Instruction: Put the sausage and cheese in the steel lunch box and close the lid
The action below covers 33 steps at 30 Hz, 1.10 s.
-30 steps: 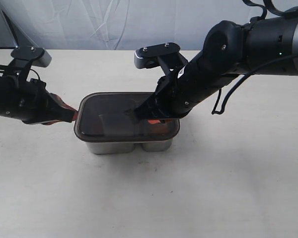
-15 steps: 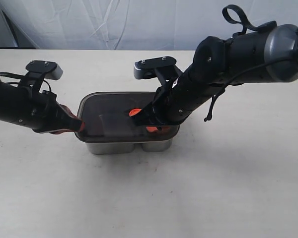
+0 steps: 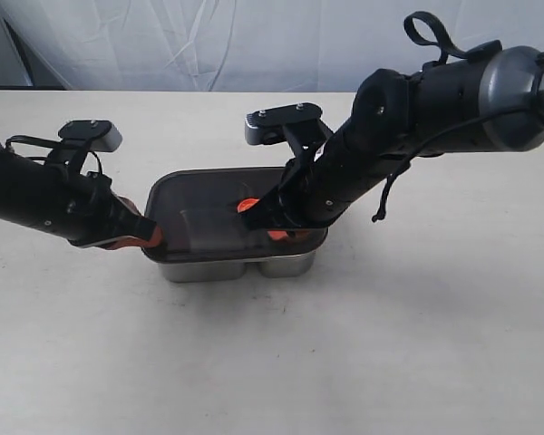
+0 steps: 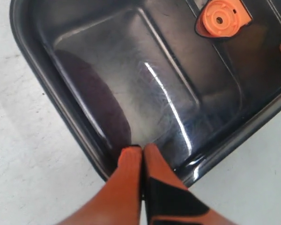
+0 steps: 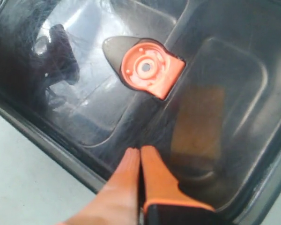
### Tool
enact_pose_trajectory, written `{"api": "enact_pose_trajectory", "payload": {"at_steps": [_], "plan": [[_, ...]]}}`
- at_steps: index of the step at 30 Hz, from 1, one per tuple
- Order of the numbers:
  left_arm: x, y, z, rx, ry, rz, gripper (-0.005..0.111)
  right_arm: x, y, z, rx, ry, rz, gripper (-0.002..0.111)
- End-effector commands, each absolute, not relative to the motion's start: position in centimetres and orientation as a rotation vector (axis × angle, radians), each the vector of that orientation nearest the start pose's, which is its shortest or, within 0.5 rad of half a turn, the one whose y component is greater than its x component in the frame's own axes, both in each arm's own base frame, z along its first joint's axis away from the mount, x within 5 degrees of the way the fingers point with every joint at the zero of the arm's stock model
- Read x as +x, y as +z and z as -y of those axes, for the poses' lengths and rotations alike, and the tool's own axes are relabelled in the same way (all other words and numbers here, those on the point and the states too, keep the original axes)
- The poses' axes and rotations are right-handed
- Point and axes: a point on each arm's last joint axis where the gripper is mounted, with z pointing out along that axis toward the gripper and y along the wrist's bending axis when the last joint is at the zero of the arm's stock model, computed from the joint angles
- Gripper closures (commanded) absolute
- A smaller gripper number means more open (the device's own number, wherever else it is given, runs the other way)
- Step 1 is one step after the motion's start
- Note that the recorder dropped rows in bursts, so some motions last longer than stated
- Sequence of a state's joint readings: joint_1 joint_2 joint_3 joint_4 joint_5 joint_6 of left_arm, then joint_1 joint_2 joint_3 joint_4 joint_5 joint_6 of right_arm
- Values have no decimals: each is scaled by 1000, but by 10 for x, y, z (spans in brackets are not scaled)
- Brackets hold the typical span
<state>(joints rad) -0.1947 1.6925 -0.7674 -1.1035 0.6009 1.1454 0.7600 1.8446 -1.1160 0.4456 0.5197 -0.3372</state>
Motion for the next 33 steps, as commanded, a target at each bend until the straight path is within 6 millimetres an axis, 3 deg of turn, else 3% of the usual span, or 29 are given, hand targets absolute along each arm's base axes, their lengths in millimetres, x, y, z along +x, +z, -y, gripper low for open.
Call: {"api": "enact_pose_trajectory", "payload": {"at_steps": [1,9,13,24,29,33], "plan": [[269,140,101,669,-712,-2637,107,249,141,-264,-1078,478,-2679,109],[269,141,101,656,-719,-2636,107,251,137,-265,-1062,475,-2675,109],[272,151,104,658,-748,-2600,107,253,152,-265,-1038,486,-2613,109],[265,230,105,708,-727,-2327,107,249,221,-257,-952,543,-2396,109],[243,265,103,784,-709,-2226,107,240,256,-246,-890,548,-2341,109],[214,293,96,811,-673,-2192,107,226,283,-227,-832,520,-2312,109]]}}
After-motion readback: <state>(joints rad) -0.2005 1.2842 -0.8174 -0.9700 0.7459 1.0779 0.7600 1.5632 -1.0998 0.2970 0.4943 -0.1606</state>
